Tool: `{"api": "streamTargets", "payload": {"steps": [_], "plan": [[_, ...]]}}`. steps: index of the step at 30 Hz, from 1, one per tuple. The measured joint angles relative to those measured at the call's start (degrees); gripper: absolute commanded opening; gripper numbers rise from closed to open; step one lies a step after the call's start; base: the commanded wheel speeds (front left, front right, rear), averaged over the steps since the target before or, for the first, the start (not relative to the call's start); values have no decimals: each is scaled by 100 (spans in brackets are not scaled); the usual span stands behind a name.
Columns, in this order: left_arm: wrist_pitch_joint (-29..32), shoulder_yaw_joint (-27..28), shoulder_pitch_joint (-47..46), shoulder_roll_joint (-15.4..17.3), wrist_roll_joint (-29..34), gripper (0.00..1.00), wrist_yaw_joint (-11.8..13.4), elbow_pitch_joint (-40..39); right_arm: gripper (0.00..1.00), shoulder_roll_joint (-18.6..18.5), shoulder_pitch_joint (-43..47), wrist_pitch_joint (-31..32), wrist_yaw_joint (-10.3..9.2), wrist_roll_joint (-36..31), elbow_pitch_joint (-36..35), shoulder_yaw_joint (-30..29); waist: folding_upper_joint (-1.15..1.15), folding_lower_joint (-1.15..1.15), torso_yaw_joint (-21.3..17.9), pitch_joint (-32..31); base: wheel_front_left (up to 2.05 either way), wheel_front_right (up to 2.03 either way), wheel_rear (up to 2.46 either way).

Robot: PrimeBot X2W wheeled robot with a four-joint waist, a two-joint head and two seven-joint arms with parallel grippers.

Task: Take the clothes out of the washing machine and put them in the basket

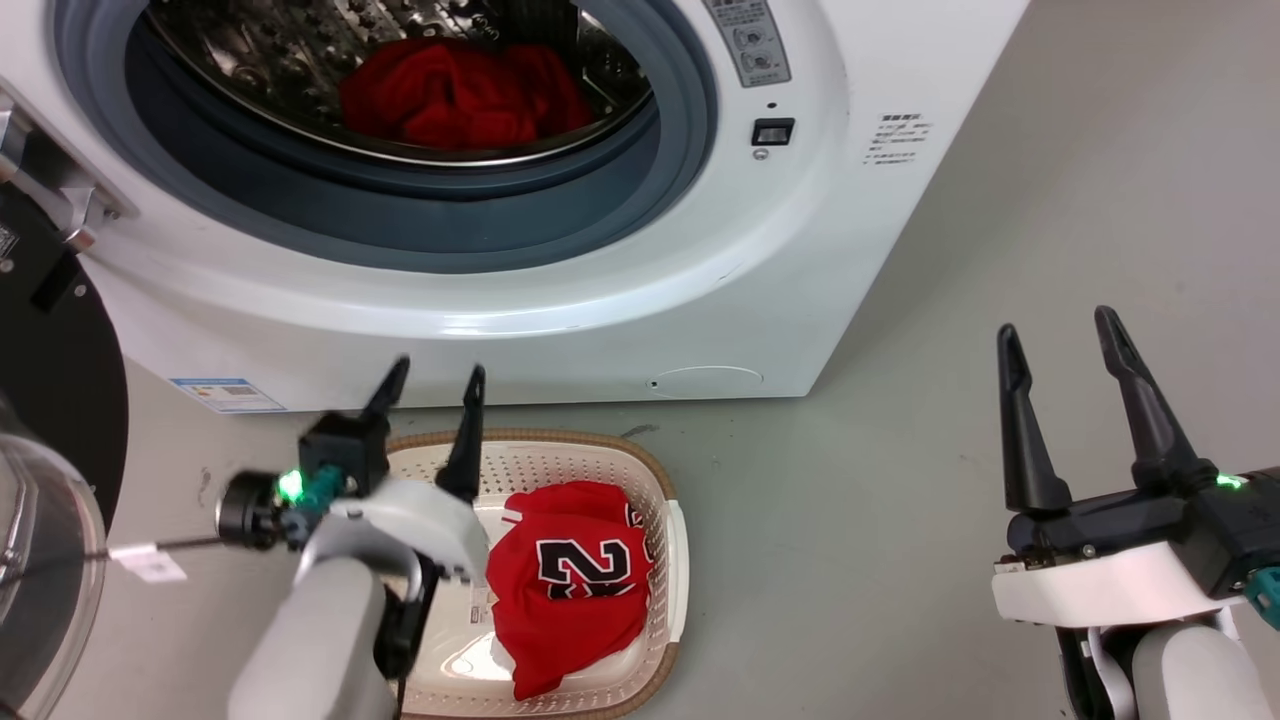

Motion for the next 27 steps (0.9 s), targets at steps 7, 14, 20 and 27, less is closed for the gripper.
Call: {"api": "streamTargets", "payload": {"steps": [7,14,20,27], "plan": [[0,379,-884,27,159,100,-16,207,100,0,-51,0,0,20,-34,83,0,0,-123,125,0,0,0],[9,417,-2234,247,341,100,-113,1169,100,0,-262,0,0,82,-113,205,0,1,-290,485,0,0,0],[197,370,-3520,494,442,100,-230,2087,100,0,-544,0,0,182,-203,298,0,1,-493,965,0,0,0],[872,201,-4982,821,602,100,-415,2966,100,-2,-813,-1,0,323,-298,358,0,2,-735,1624,0,0,0]]}}
